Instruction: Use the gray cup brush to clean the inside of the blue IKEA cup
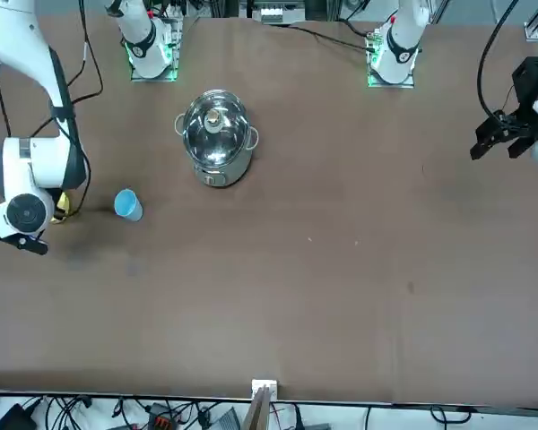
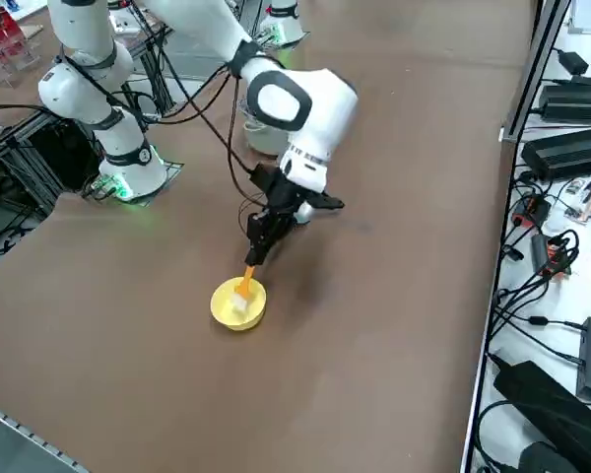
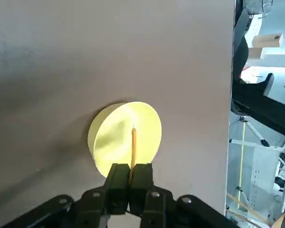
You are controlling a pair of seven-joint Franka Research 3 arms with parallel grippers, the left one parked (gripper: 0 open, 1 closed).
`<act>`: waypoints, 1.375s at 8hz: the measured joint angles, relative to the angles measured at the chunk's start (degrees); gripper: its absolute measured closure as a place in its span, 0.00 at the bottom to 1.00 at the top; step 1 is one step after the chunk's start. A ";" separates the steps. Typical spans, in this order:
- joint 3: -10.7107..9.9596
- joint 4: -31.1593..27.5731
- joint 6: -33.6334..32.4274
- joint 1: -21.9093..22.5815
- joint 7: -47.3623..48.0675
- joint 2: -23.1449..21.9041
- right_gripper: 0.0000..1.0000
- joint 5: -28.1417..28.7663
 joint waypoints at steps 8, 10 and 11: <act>0.20 -6.30 2.95 0.21 10.45 0.03 0.96 -10.48; 0.28 -6.39 2.95 0.43 10.46 0.26 0.89 -10.49; 0.29 -6.40 2.95 0.47 10.46 0.45 0.80 -10.63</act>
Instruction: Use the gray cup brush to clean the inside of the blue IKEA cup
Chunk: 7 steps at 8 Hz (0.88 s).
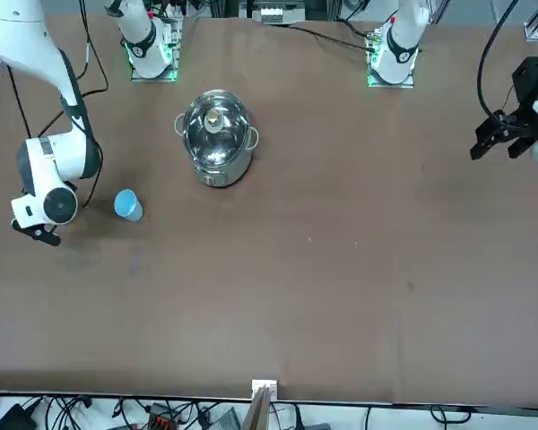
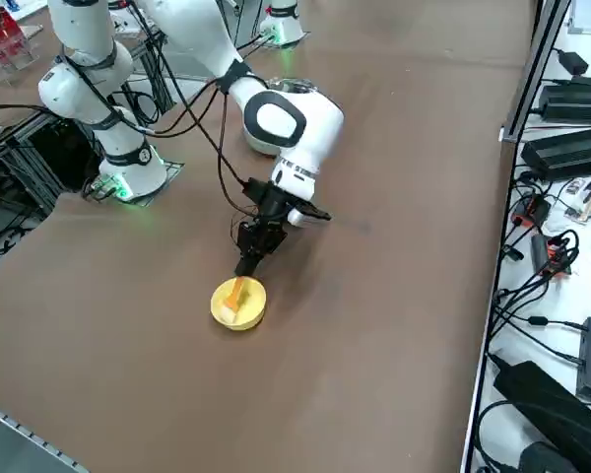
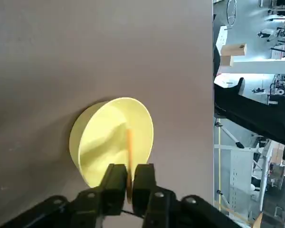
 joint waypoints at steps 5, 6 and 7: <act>1.22 1.08 0.19 1.77 0.17 -0.02 0.00 -0.20; 1.59 1.45 0.19 2.14 0.17 -0.47 0.00 0.78; 1.82 1.74 0.19 2.29 0.17 -0.85 0.00 2.00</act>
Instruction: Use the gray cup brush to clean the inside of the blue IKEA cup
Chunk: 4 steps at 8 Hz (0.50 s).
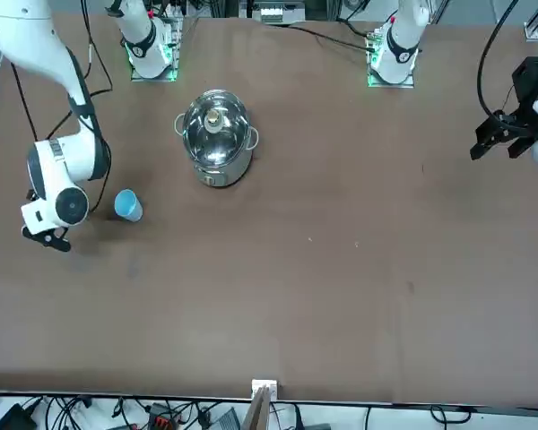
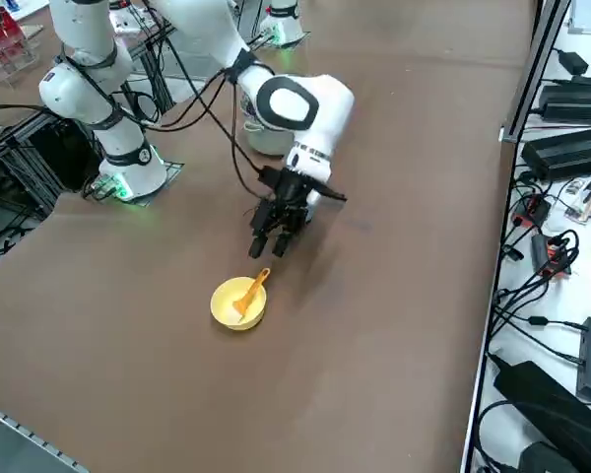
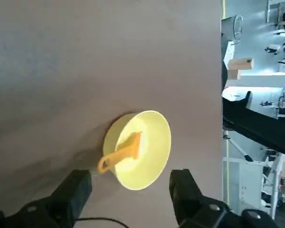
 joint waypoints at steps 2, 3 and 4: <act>0.57 1.21 0.08 0.04 -1.02 -0.85 0.00 2.61; 0.90 2.29 0.09 0.05 -4.23 -2.01 0.00 5.58; 1.00 3.99 -0.66 0.07 -9.48 -3.74 0.00 9.95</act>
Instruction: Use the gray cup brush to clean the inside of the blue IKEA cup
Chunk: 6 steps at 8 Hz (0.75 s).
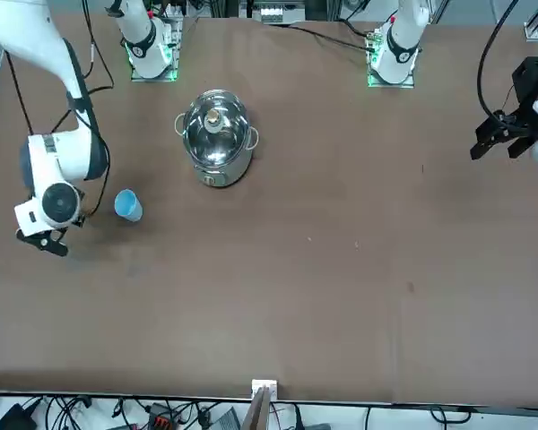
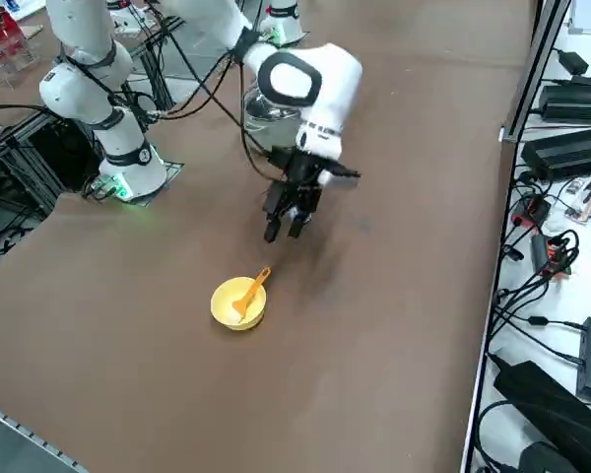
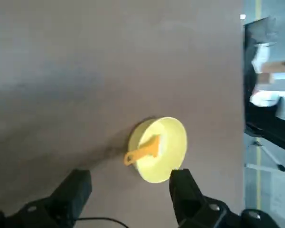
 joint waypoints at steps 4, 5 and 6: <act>1.10 15.79 -15.05 0.22 -17.67 -4.52 0.00 16.23; 1.20 18.86 -17.45 0.28 -21.02 -5.19 0.00 20.75; 1.14 20.25 -18.28 0.22 -23.44 -6.12 0.00 24.95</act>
